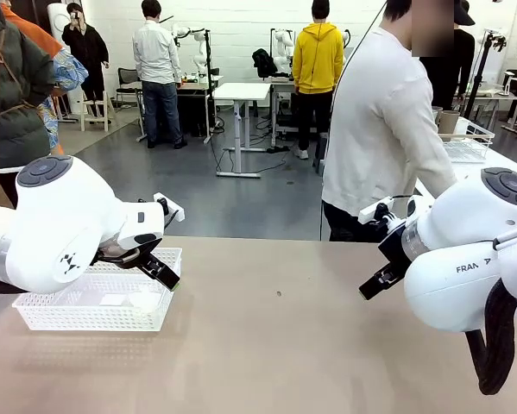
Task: Clean and organize the cups into the basket.
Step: Pick up the Organizing basket and move it to the center of the table, then pick up the Reusable plastic cup from the right side of the table and place it inside the Organizing basket.
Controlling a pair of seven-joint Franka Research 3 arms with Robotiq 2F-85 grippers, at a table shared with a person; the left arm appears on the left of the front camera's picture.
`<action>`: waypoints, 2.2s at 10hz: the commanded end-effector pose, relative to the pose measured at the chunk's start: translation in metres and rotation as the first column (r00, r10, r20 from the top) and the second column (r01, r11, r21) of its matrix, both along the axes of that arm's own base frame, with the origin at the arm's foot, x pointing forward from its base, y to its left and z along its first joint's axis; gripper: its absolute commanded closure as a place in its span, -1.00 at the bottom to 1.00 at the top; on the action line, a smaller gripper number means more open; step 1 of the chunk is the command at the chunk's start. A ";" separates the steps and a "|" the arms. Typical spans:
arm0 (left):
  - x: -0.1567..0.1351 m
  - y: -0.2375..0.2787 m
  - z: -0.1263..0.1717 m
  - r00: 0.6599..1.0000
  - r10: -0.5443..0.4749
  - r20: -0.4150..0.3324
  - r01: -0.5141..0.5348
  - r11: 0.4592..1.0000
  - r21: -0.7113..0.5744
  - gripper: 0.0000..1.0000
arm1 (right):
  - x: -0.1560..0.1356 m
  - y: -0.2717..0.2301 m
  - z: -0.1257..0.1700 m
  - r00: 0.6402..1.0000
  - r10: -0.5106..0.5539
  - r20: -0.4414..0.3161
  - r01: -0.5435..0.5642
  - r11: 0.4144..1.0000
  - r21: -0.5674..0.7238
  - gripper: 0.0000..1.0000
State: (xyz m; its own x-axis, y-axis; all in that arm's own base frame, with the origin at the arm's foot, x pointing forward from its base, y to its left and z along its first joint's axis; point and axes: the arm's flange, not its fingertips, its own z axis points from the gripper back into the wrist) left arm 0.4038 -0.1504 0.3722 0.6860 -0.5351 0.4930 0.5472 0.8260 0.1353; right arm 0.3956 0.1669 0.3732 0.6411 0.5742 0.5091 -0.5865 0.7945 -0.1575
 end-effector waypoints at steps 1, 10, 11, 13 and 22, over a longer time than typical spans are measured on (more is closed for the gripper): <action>0.000 0.000 0.000 1.000 0.000 0.000 0.000 1.000 0.000 -1.00 | 0.000 0.000 0.000 1.000 0.000 0.000 0.000 1.000 0.000 -1.00; -0.140 0.023 0.158 0.992 -0.077 0.102 0.060 0.985 0.164 -1.00 | -0.190 0.011 0.131 0.981 0.127 0.146 -0.101 0.980 -0.174 -1.00; -0.152 0.025 0.168 0.988 -0.061 0.140 0.038 0.986 0.160 -1.00 | -0.213 0.008 0.147 0.978 0.108 0.177 -0.075 0.980 -0.185 -1.00; -0.126 0.014 0.189 0.993 -0.062 0.101 0.048 0.989 0.142 -1.00 | -0.149 0.042 0.179 0.976 0.133 0.171 -0.101 0.977 -0.187 -1.00; -0.052 0.134 0.190 0.825 -0.485 -0.291 -0.189 0.247 -0.950 -1.00 | -0.088 -0.113 0.189 0.942 0.301 -0.146 0.012 0.406 0.914 -1.00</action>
State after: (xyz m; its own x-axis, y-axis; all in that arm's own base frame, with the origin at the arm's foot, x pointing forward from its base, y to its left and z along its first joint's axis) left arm 0.3366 -0.0278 0.5632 0.6432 -0.3179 0.6965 0.7090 0.5907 -0.3852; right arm 0.3082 0.0747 0.5710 0.5778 0.3260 0.7482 -0.7084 0.6556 0.2615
